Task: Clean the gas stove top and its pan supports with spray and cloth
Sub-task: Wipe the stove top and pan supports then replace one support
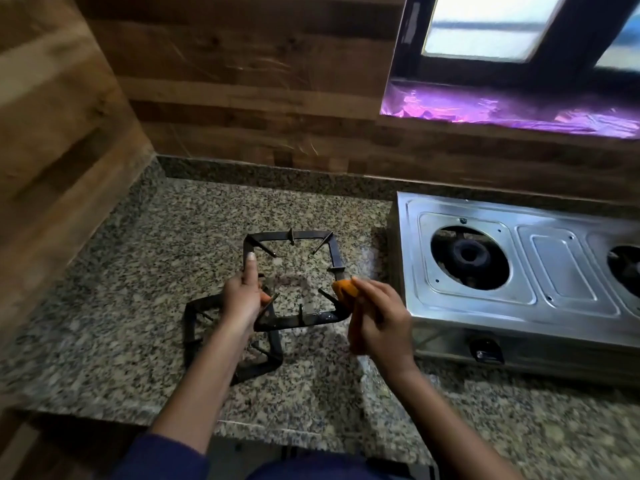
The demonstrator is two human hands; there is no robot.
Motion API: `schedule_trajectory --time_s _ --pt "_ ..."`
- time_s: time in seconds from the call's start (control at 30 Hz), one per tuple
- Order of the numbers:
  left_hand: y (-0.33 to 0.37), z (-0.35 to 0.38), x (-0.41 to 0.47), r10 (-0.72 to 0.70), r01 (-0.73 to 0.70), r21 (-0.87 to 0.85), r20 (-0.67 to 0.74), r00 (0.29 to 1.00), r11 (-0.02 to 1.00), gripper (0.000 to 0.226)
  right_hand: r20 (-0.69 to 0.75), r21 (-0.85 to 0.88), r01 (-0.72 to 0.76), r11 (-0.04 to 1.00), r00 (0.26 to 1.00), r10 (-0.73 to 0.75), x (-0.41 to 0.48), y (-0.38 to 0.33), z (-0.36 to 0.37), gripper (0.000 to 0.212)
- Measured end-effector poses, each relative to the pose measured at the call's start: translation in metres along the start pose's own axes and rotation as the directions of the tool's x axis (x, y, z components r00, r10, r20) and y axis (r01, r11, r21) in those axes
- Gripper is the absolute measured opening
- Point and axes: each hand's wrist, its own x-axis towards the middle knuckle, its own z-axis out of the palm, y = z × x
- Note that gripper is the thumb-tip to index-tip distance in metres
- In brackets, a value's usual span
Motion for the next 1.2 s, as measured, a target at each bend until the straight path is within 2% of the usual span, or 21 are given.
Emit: schedule_trajectory --time_s 0.1,0.17,0.23,0.27,0.33,0.4,0.47,0.5,0.57,0.63,0.7,0.8,0.87,0.97,1.03,1.07,1.13,1.17,1.2 --pt "0.014 -0.023 -0.007 0.033 -0.033 -0.01 -0.013 0.999 0.999 0.062 -0.009 0.069 0.128 0.989 0.992 -0.128 0.022 -0.019 -0.004 0.039" --pt "0.018 -0.03 -0.014 0.057 -0.058 -0.046 -0.02 0.998 0.997 0.062 0.133 0.043 0.237 0.971 0.962 -0.24 0.033 -0.023 -0.004 0.041" --pt "0.02 -0.033 -0.022 0.092 -0.095 -0.067 -0.043 0.995 0.993 0.061 0.276 -0.026 0.384 0.923 0.89 -0.363 0.038 -0.02 0.0 0.045" --pt "0.022 -0.035 -0.025 0.109 -0.112 -0.067 -0.052 0.993 0.991 0.062 0.306 -0.051 0.436 0.898 0.863 -0.402 0.039 -0.015 0.001 0.046" --pt "0.022 -0.035 -0.027 0.135 -0.137 -0.035 -0.051 0.989 0.99 0.065 0.33 -0.042 0.448 0.893 0.85 -0.411 0.034 -0.001 -0.001 0.042" --pt "0.021 -0.036 -0.03 0.166 -0.166 -0.003 -0.045 0.985 0.986 0.07 0.329 -0.004 0.354 0.935 0.884 -0.333 0.023 0.008 -0.008 0.033" --pt "0.019 -0.034 -0.031 0.187 -0.187 -0.007 -0.053 0.981 0.982 0.068 0.281 0.022 0.13 0.991 0.951 -0.131 0.019 0.003 -0.018 0.027" --pt "0.018 -0.034 -0.032 0.188 -0.189 -0.013 -0.056 0.981 0.982 0.067 0.235 0.036 0.021 0.999 0.972 -0.029 0.022 -0.002 -0.023 0.026" --pt "0.022 -0.029 -0.038 0.205 -0.206 -0.027 -0.045 0.978 0.978 0.064 0.057 0.064 -0.102 0.993 0.993 0.099 0.042 -0.015 -0.036 0.023" --pt "0.028 -0.023 -0.044 0.274 -0.274 -0.018 -0.029 0.961 0.961 0.059 -0.065 0.129 -0.208 0.969 0.974 0.218 0.074 -0.027 -0.041 0.028" --pt "0.037 -0.007 -0.054 0.358 -0.358 -0.01 0.005 0.934 0.934 0.057 -0.088 0.133 -0.257 0.957 0.959 0.27 0.098 -0.036 -0.041 0.029" --pt "0.052 0.021 -0.07 0.431 -0.432 0.002 0.046 0.901 0.902 0.055 -0.147 0.033 -0.242 0.97 0.958 0.245 0.104 -0.041 -0.04 0.014" --pt "0.053 0.033 -0.075 0.513 -0.514 0.025 0.03 0.858 0.858 0.05 -0.161 0.007 -0.258 0.966 0.953 0.255 0.098 -0.036 -0.044 0.024" --pt "0.042 0.044 -0.078 0.578 -0.579 0.07 0.024 0.815 0.813 0.044 -0.054 -0.009 -0.344 0.939 0.938 0.344 0.082 -0.019 -0.052 0.03" --pt "0.033 0.051 -0.083 0.564 -0.561 0.108 0.002 0.826 0.821 0.043 0.064 0.09 -0.461 0.883 0.887 0.457 0.079 -0.011 -0.06 0.015" --pt "0.03 0.054 -0.085 0.548 -0.543 0.114 -0.011 0.837 0.832 0.041 0.135 0.166 -0.541 0.824 0.84 0.525 0.08 -0.012 -0.065 0.013" --pt "0.027 0.06 -0.089 0.515 -0.508 0.114 -0.041 0.856 0.854 0.041 0.3 0.327 -0.694 0.642 0.72 0.626 0.083 -0.02 -0.081 0.015" --pt "0.028 0.062 -0.09 0.504 -0.497 0.108 -0.055 0.862 0.861 0.043 0.348 0.389 -0.72 0.575 0.693 0.631 0.084 -0.027 -0.09 0.015" --pt "0.031 0.064 -0.092 0.496 -0.488 0.101 -0.069 0.866 0.867 0.046 0.354 0.45 -0.711 0.54 0.697 0.623 0.087 -0.033 -0.098 0.015"
